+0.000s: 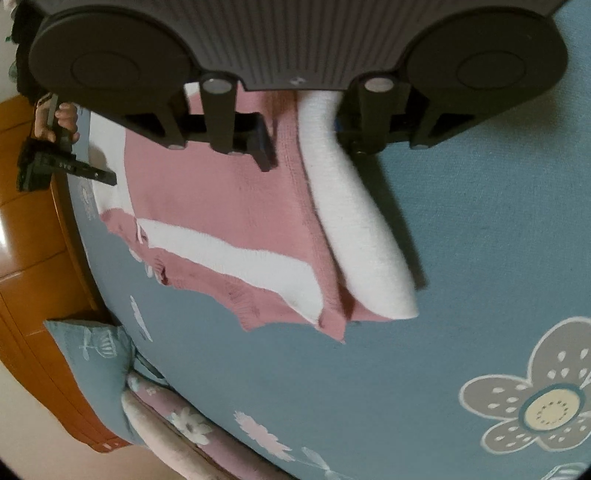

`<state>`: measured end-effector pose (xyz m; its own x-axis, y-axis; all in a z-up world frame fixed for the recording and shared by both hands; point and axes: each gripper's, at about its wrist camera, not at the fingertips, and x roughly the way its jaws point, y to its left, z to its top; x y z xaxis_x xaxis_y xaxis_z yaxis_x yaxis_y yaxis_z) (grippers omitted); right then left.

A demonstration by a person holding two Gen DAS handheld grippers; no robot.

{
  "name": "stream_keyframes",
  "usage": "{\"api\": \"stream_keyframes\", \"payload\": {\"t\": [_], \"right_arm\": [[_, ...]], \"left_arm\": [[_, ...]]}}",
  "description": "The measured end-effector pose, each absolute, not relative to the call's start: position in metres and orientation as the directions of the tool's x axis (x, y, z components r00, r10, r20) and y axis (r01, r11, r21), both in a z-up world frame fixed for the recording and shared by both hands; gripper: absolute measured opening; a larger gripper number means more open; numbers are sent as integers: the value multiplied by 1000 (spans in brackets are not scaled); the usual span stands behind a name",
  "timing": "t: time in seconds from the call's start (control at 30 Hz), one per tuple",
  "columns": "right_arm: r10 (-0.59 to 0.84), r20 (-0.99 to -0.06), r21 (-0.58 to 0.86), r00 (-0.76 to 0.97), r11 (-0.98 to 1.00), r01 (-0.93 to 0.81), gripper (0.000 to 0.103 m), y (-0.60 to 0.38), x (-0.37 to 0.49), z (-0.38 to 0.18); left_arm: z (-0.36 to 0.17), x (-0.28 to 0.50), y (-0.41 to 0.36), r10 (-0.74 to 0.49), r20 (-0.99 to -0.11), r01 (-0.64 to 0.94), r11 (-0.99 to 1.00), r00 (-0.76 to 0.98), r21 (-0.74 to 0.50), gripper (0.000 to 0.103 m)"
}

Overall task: Fold clothes
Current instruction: 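Close both grippers side by side on the folded side edge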

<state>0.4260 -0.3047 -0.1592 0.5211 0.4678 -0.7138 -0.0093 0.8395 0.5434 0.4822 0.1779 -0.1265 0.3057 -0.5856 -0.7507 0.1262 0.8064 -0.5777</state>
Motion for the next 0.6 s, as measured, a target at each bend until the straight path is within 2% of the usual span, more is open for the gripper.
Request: {"api": "stream_keyframes", "payload": {"t": [0.17, 0.23, 0.33, 0.37, 0.6], "right_arm": [[451, -724, 525, 522, 851, -8, 29, -301, 426, -158], [449, -724, 523, 524, 852, -8, 29, -301, 427, -158], [449, -727, 523, 520, 853, -5, 29, -300, 428, -157], [448, -729, 521, 519, 854, -5, 29, -300, 429, -157], [425, -733, 504, 531, 864, 4, 28, -297, 427, -155]], "left_arm": [[-123, 481, 170, -564, -766, 138, 823, 308, -551, 42], [-121, 481, 169, -551, -776, 139, 833, 306, -536, 35], [-119, 482, 168, -533, -790, 139, 845, 303, -516, 31], [-119, 482, 169, -525, -795, 135, 850, 303, -510, 25], [-121, 477, 175, -513, -796, 109, 855, 322, -507, 20]]}}
